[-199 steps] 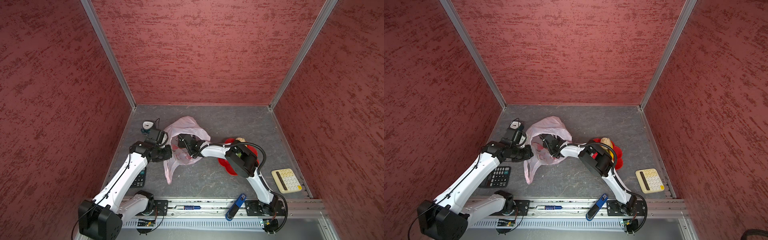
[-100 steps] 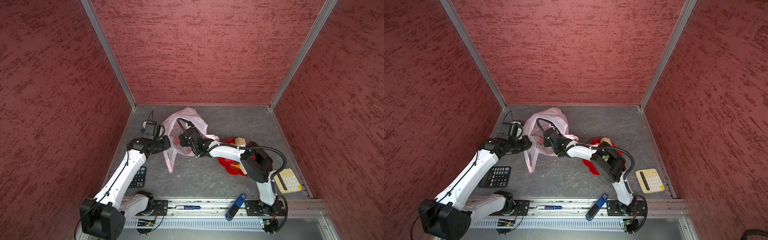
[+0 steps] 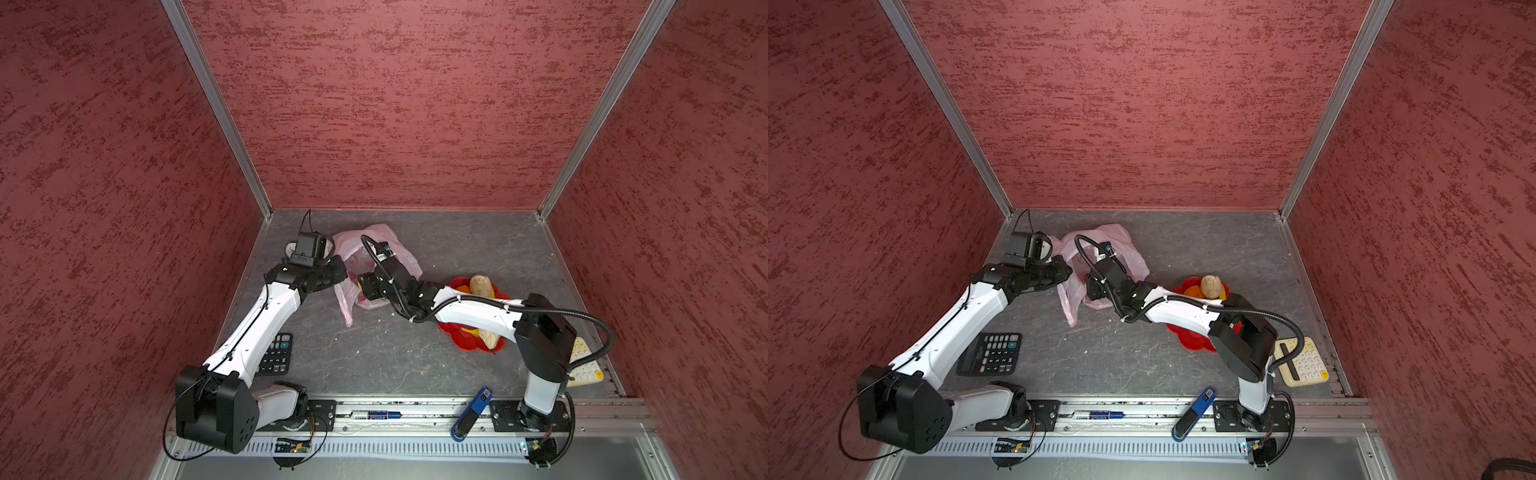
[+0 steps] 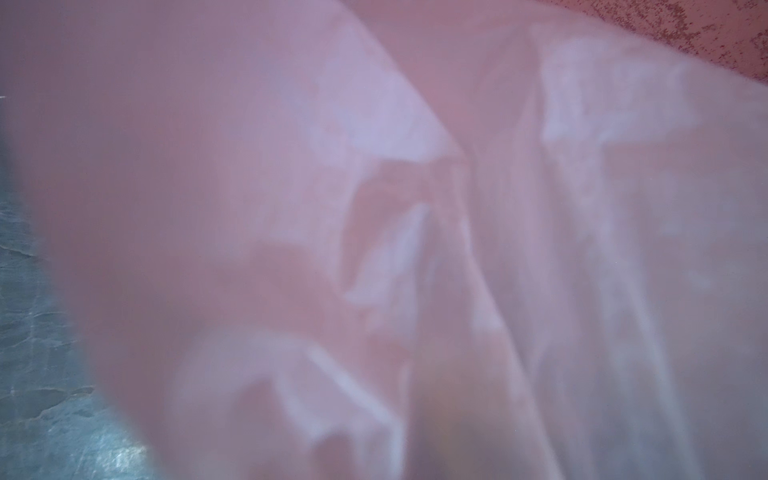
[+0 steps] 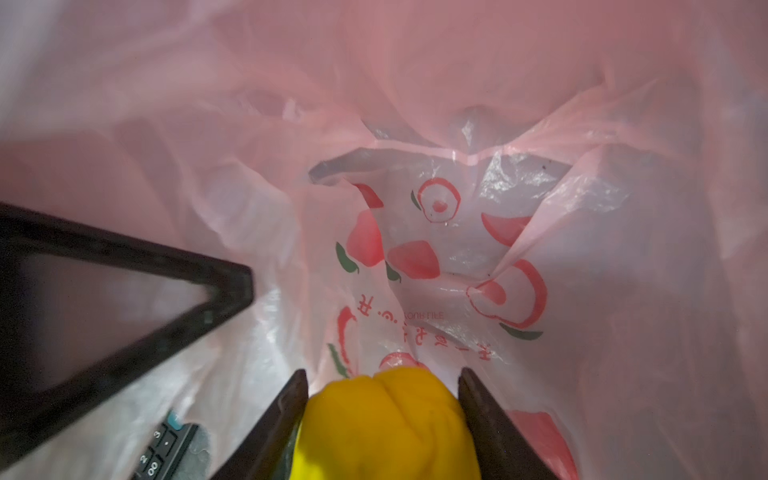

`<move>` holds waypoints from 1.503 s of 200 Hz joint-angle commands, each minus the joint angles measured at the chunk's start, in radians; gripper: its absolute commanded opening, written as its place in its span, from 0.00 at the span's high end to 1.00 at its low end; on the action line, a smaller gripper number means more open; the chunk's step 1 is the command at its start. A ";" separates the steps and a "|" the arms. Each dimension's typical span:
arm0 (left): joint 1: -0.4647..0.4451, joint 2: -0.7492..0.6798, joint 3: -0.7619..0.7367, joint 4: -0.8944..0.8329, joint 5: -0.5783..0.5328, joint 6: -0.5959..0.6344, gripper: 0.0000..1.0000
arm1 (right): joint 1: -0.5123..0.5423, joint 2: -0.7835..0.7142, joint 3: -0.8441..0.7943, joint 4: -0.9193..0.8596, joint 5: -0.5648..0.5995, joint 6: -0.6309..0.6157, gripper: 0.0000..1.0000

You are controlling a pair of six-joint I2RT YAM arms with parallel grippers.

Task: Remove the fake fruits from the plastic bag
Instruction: 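Carry the yellow fruit out of the bag with the right gripper over the red bowl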

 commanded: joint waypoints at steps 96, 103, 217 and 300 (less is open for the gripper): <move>-0.016 0.197 -0.061 0.358 0.012 -0.058 0.82 | -0.098 -0.599 -0.308 -0.357 0.357 0.023 0.83; -0.017 0.204 -0.062 0.369 0.006 -0.063 0.83 | -0.112 -0.625 -0.326 -0.381 0.362 0.039 0.83; -0.018 0.220 -0.073 0.411 -0.032 -0.076 0.82 | -0.446 -0.780 -0.579 -0.467 0.363 0.156 0.80; -0.030 0.233 -0.057 0.399 -0.035 -0.069 0.81 | -0.676 -0.727 -0.712 -0.349 0.271 0.169 0.80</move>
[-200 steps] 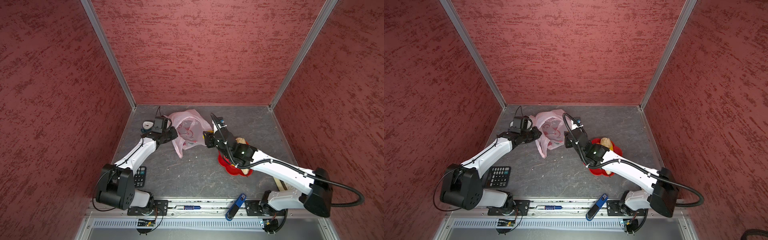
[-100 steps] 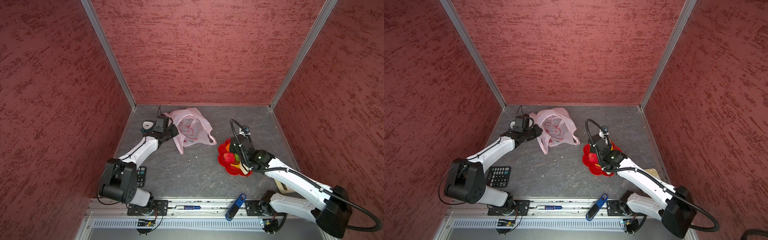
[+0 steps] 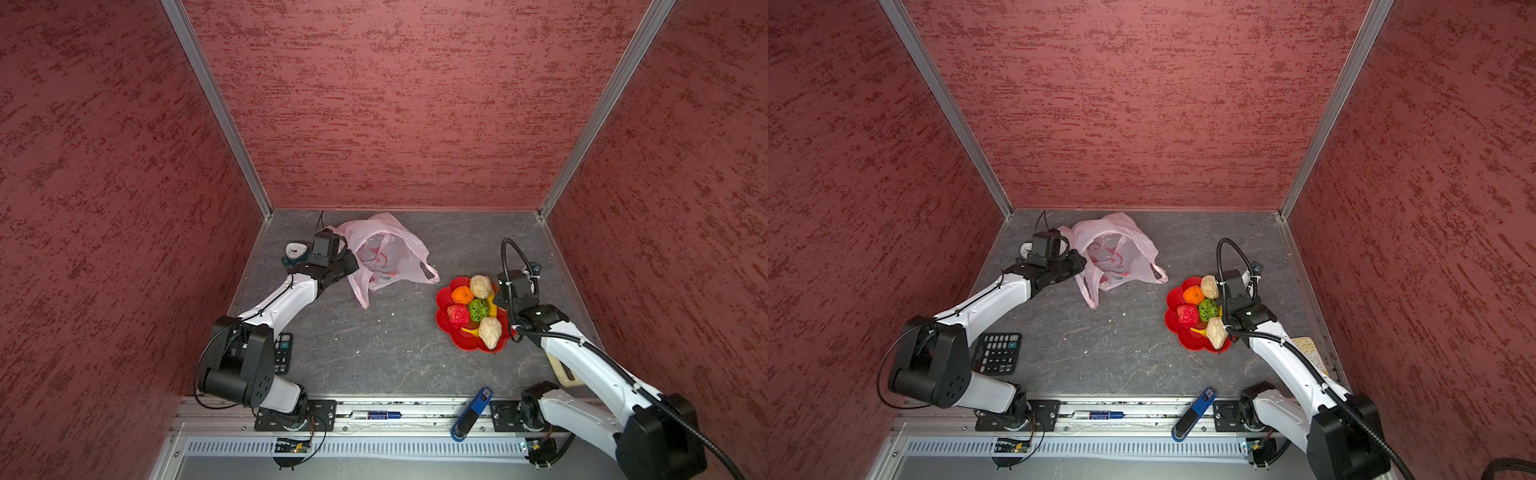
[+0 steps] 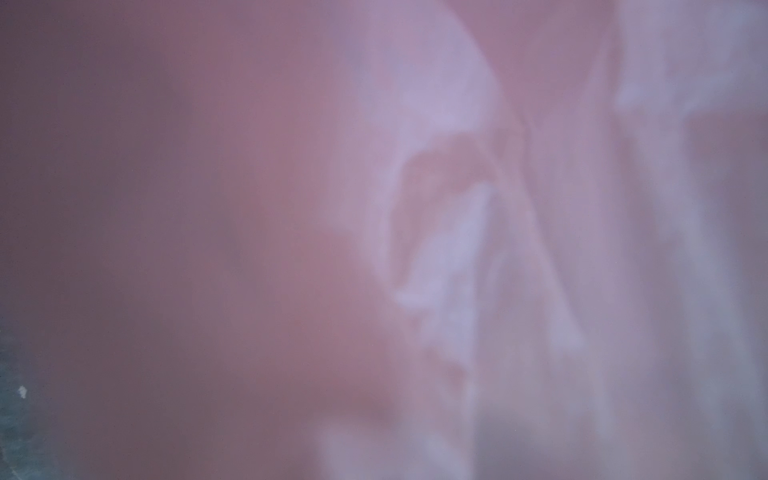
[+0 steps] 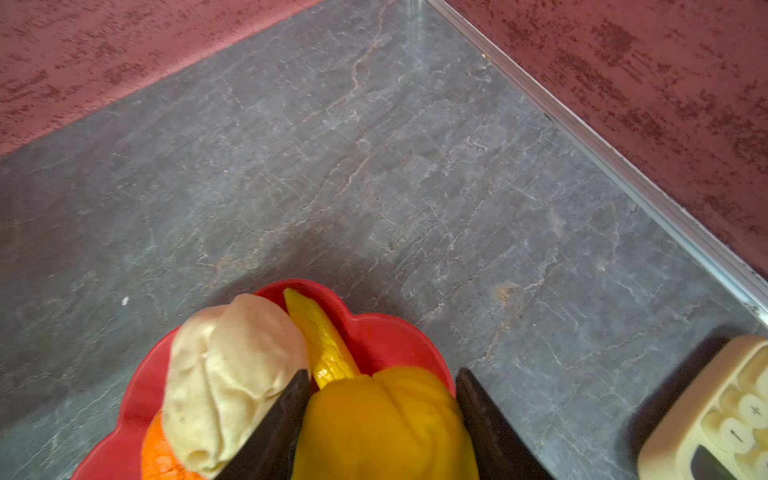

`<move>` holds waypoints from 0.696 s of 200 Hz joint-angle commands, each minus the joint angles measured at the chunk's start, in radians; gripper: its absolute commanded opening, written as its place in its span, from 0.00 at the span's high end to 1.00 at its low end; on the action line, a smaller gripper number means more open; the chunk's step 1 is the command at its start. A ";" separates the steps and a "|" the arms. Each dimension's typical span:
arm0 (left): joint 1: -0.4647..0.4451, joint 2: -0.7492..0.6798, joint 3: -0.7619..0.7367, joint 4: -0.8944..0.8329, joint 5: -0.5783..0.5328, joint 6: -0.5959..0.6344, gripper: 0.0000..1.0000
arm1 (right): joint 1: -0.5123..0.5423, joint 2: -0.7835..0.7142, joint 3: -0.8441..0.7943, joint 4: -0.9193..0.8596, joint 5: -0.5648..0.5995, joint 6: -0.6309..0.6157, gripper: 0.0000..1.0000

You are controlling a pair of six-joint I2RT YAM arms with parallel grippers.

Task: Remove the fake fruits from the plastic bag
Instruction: 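Carry the yellow fruit out of the bag with the right gripper over the red bowl, then lower the right gripper into the red bowl and open it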

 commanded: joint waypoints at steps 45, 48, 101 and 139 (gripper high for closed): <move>-0.007 0.015 0.026 -0.011 -0.003 0.006 0.80 | -0.055 0.082 -0.058 0.120 -0.067 0.034 0.72; -0.007 0.015 0.026 -0.010 -0.002 0.007 0.80 | -0.057 0.083 -0.059 0.123 -0.069 0.035 0.71; -0.008 0.021 0.040 -0.018 0.008 0.011 0.75 | -0.073 0.117 -0.074 0.153 -0.080 0.042 0.48; -0.009 0.031 0.063 -0.034 0.018 0.024 0.74 | -0.073 0.119 -0.070 0.159 -0.082 0.042 0.29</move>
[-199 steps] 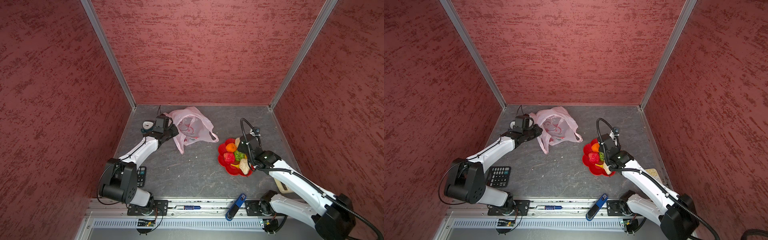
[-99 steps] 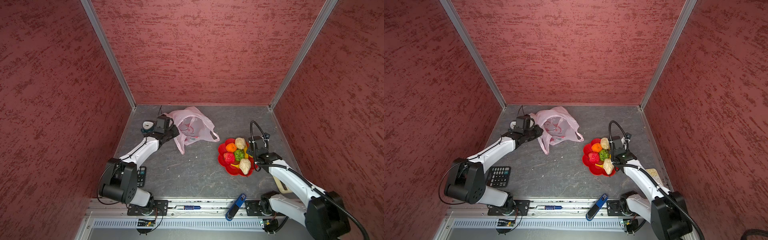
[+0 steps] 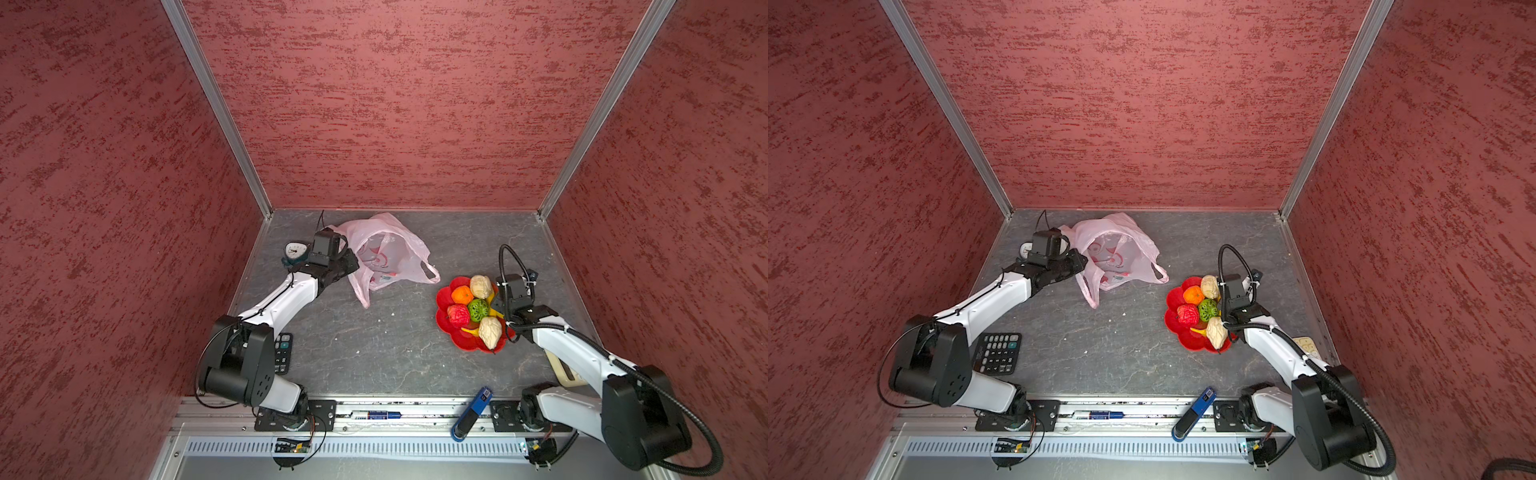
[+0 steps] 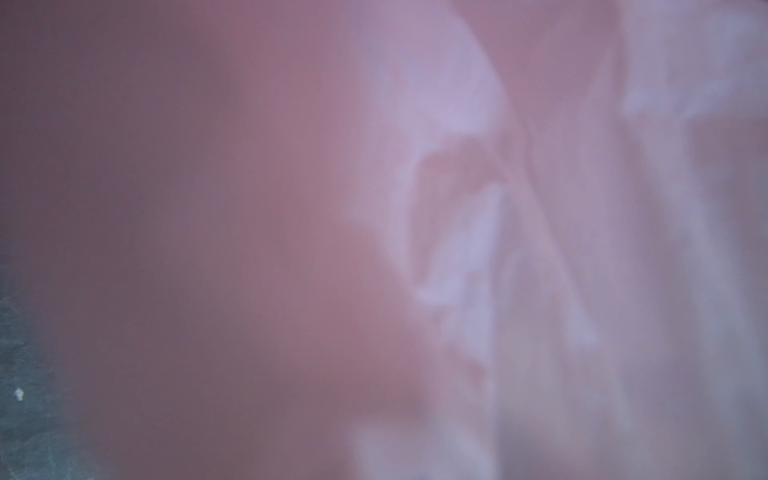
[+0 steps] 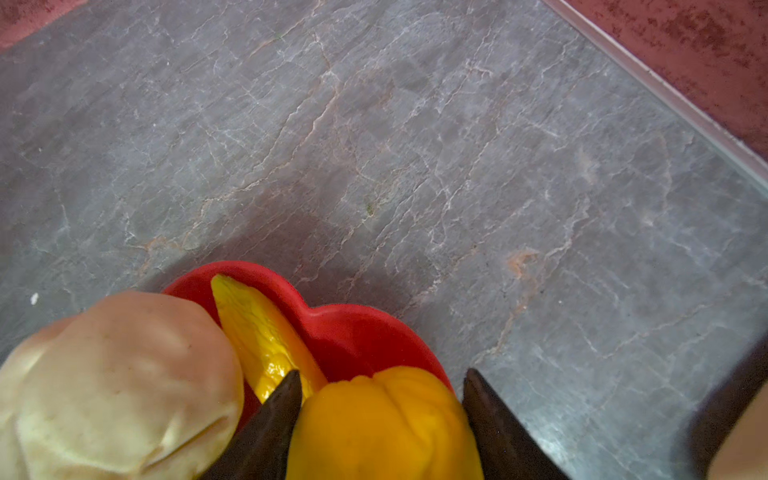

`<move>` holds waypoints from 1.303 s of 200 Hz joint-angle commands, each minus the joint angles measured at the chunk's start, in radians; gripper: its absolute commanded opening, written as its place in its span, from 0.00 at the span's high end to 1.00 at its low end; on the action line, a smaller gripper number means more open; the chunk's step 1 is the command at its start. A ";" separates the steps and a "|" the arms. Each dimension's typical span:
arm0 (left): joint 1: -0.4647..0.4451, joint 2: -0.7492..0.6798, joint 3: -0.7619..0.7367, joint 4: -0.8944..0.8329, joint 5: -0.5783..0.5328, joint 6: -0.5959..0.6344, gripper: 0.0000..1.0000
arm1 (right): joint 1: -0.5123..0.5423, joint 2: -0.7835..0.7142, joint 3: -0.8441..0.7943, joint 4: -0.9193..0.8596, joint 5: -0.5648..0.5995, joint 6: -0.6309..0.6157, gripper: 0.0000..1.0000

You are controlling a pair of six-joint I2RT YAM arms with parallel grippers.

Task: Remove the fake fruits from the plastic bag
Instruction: 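Lower the right gripper into the red bowl and open it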

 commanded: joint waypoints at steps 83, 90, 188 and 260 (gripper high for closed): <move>0.004 -0.003 0.069 -0.049 0.021 0.066 0.57 | -0.008 -0.087 0.101 -0.055 0.002 -0.037 0.05; 0.006 -0.003 0.072 -0.046 0.027 0.070 0.54 | -0.008 -0.091 0.122 -0.073 0.004 -0.051 0.04; 0.030 -0.080 0.110 -0.090 0.055 0.106 0.13 | -0.238 -0.072 0.193 -0.051 -0.133 -0.184 0.12; 0.070 -0.199 0.063 -0.119 0.030 0.087 0.00 | -0.313 0.124 0.163 0.008 -0.197 -0.195 0.72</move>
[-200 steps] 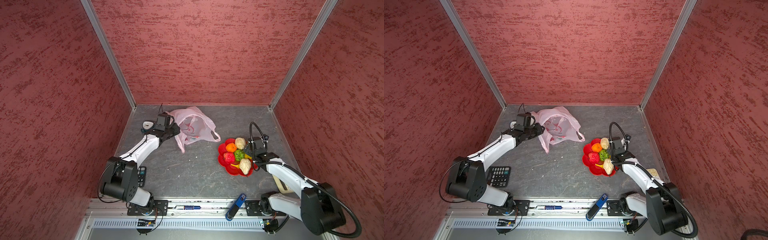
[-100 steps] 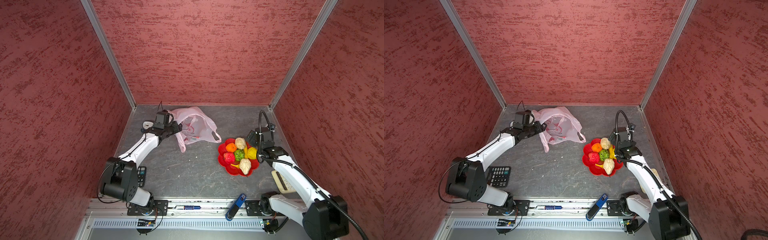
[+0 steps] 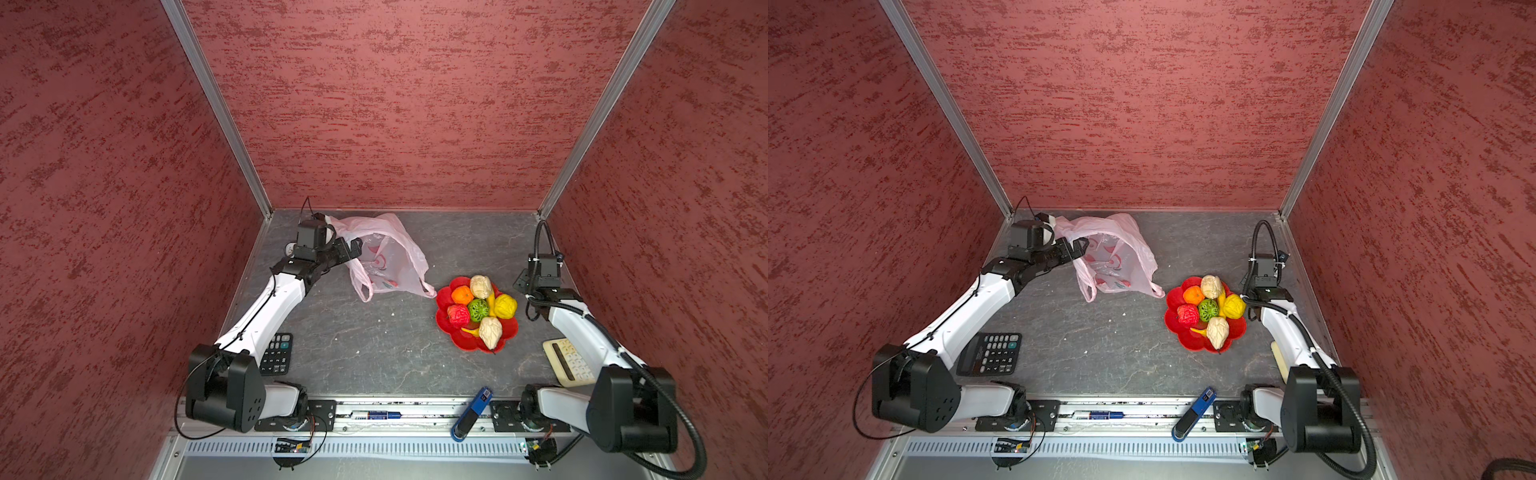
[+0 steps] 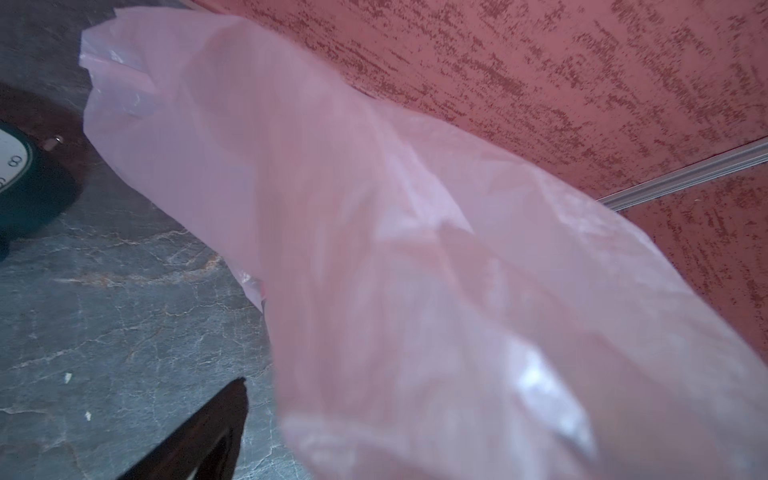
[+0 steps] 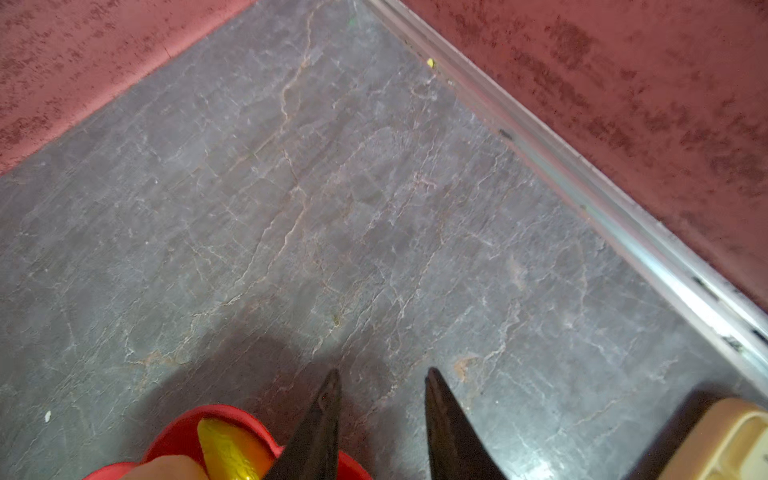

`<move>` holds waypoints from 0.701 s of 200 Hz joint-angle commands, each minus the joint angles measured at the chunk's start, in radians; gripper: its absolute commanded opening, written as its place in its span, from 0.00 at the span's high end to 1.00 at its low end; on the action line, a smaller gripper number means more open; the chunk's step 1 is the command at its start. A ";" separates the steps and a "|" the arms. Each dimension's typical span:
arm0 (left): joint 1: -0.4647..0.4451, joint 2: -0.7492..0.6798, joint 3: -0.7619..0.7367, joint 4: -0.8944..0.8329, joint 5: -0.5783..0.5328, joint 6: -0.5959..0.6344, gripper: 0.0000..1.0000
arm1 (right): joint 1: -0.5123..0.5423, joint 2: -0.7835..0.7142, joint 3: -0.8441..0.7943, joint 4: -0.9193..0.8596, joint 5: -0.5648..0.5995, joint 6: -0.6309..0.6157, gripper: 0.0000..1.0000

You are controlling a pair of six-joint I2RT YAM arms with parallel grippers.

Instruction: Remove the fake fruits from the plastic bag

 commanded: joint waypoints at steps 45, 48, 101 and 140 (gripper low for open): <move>0.031 -0.046 -0.053 -0.029 -0.003 -0.008 0.00 | -0.056 0.147 -0.028 0.089 -0.105 -0.011 0.73; 0.031 -0.044 -0.055 -0.027 -0.003 -0.009 0.00 | -0.057 0.153 -0.026 0.091 -0.107 -0.012 0.73; 0.034 -0.044 -0.098 -0.015 0.003 -0.025 0.00 | -0.058 0.236 -0.030 0.136 -0.193 -0.014 0.75; 0.034 -0.015 -0.124 0.019 0.017 -0.050 0.00 | -0.051 0.256 -0.036 0.155 -0.272 -0.005 0.77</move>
